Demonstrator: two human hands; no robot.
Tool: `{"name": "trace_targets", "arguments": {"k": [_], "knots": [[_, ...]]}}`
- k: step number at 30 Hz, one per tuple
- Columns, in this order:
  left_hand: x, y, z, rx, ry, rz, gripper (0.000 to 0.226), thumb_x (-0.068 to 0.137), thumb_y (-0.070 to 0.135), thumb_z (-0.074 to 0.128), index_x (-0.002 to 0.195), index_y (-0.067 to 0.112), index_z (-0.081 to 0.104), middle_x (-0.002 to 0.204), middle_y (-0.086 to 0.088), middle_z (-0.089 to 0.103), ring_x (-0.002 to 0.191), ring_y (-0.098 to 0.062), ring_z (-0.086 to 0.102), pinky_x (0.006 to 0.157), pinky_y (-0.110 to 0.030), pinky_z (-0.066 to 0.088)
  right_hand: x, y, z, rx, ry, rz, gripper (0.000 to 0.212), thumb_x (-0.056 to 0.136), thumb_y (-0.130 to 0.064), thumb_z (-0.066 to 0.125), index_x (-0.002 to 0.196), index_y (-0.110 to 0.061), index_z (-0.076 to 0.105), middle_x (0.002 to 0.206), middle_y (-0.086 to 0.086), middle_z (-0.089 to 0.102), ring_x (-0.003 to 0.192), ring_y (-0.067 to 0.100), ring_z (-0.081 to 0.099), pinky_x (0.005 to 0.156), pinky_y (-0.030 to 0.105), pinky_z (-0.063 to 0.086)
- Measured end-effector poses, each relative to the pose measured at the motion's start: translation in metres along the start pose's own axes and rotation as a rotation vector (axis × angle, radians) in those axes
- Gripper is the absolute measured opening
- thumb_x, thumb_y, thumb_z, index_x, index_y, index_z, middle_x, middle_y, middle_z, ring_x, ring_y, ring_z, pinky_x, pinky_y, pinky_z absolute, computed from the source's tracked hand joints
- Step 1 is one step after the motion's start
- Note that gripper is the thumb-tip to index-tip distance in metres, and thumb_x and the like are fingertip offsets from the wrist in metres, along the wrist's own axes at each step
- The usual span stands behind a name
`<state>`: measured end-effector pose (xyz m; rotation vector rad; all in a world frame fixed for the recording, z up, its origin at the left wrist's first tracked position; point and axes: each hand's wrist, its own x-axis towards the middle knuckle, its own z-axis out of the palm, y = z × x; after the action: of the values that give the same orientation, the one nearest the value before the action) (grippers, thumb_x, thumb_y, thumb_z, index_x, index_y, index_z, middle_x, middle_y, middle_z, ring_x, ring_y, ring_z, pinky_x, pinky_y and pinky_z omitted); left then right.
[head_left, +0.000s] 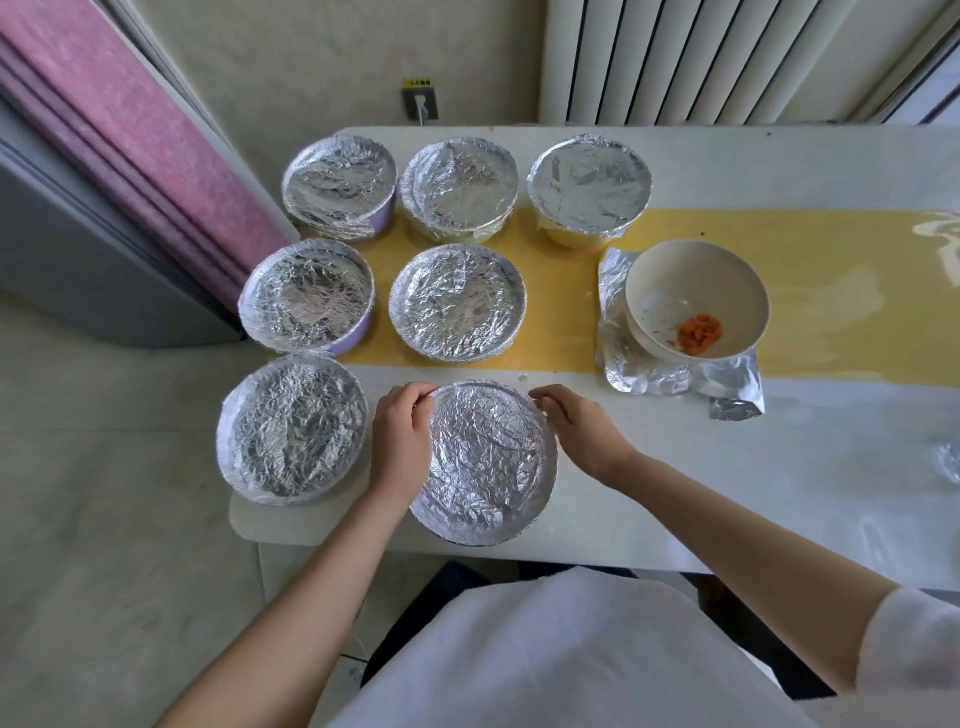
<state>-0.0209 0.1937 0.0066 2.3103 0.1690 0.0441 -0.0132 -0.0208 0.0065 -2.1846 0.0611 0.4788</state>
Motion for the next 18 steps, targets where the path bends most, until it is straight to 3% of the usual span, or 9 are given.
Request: {"name": "trace_targets", "arguments": {"k": [3,6,10,15,18], "knots": [[0.009,-0.008,-0.014,0.101,-0.041,0.022,0.017,0.096,0.008,0.044,0.103,0.007,0.06,0.096,-0.008,0.059,0.089,-0.021,0.053,0.078,-0.034,0.046,0.002,0.011,0.01,-0.163,-0.016,-0.008,0.032,0.099,-0.013,0.04,0.128,-0.01,0.053,0.127,0.009,0.059,0.117,0.026,0.053,0.095,0.027,0.037],[0.01,-0.008,-0.022,0.251,-0.078,0.103,0.021,0.095,0.003,0.042,0.111,0.004,0.056,0.107,-0.009,0.056,0.101,-0.021,0.05,0.087,-0.031,0.043,0.002,0.028,0.019,-0.422,-0.096,0.003,0.038,0.097,-0.014,0.043,0.136,-0.012,0.045,0.144,0.009,0.04,0.133,0.025,0.036,0.109,0.029,0.025],[0.011,-0.007,-0.025,0.324,-0.086,0.129,0.023,0.094,0.001,0.043,0.114,0.003,0.054,0.112,-0.01,0.054,0.104,-0.022,0.048,0.089,-0.03,0.041,-0.008,0.041,0.025,-0.617,-0.139,0.008,0.042,0.098,-0.017,0.042,0.14,-0.016,0.037,0.153,0.004,0.022,0.141,0.021,0.021,0.114,0.032,0.019],[0.013,-0.009,-0.025,0.395,-0.1,0.15,0.025,0.091,-0.004,0.046,0.114,0.005,0.054,0.113,-0.009,0.055,0.101,-0.021,0.049,0.085,-0.026,0.04,-0.016,0.045,0.028,-0.657,-0.127,-0.036,0.045,0.097,-0.011,0.041,0.141,-0.014,0.035,0.154,0.002,0.019,0.143,0.021,0.016,0.113,0.032,0.022],[0.014,-0.009,-0.026,0.474,-0.119,0.162,0.026,0.09,-0.003,0.049,0.114,0.005,0.053,0.114,-0.009,0.054,0.098,-0.021,0.051,0.079,-0.025,0.042,-0.017,0.045,0.022,-0.551,-0.129,0.006,0.041,0.097,-0.008,0.039,0.137,-0.014,0.042,0.151,0.0,0.029,0.139,0.019,0.028,0.109,0.028,0.028]]}}
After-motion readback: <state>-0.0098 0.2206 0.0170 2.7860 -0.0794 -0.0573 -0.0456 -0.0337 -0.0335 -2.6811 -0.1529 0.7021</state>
